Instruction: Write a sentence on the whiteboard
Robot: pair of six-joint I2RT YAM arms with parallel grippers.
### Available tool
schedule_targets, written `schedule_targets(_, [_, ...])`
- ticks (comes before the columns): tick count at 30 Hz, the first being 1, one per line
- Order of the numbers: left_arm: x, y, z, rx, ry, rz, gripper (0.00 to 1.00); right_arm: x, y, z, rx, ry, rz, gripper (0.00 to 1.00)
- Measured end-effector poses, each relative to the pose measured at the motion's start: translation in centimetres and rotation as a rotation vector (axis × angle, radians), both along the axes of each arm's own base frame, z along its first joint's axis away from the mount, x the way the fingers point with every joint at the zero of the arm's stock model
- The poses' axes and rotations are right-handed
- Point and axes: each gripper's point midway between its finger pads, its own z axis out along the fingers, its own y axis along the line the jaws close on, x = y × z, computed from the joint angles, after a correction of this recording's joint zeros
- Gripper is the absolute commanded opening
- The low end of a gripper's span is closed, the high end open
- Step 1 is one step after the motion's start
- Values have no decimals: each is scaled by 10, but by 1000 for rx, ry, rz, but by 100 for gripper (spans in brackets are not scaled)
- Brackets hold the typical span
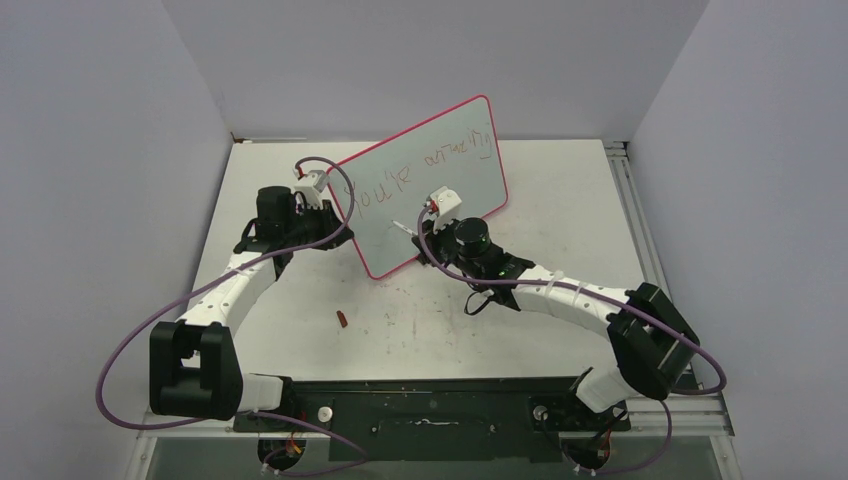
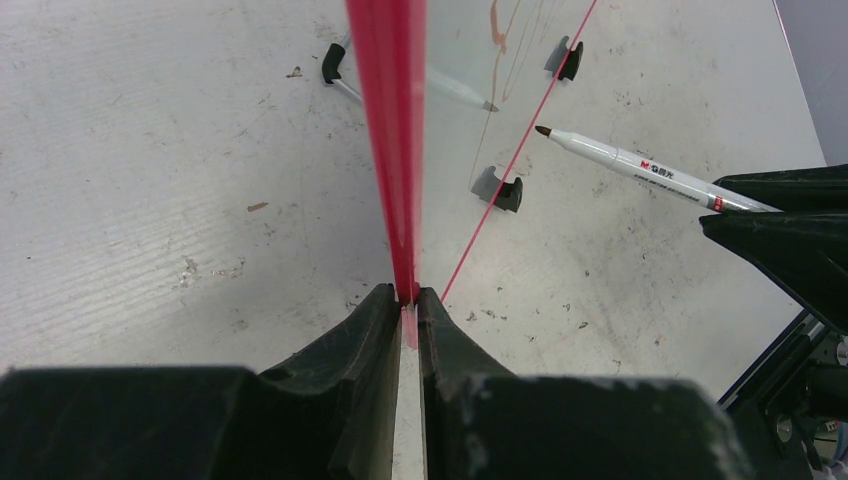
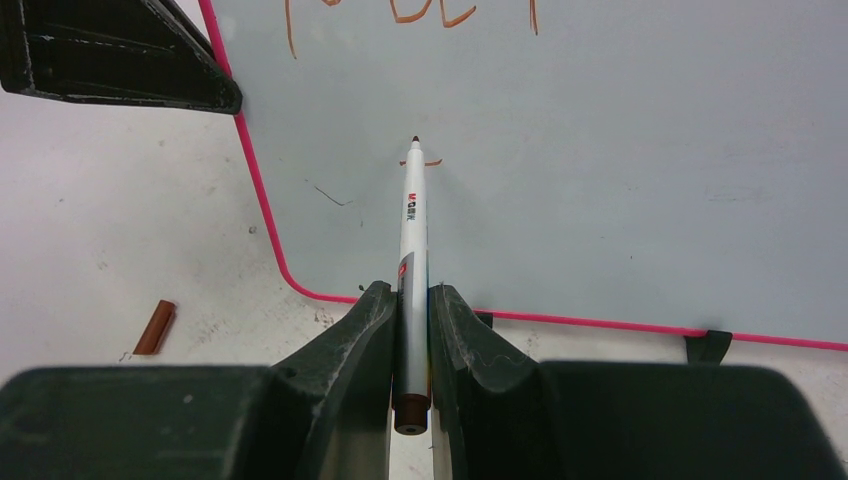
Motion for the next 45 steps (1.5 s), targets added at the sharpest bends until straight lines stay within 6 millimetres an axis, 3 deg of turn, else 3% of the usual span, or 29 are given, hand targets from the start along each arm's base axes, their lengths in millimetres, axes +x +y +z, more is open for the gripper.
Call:
schedule_targets(13, [0, 0, 0, 1, 0, -1, 9, 4, 0, -13, -27, 14, -14, 5])
schedule_targets(29, [0, -1, 0, 6, -3, -7, 8, 0, 3, -15, -33, 13, -4, 5])
schedule_targets(45, [0, -1, 0, 7, -3, -6, 8, -13, -8, -47, -98, 57, -9, 5])
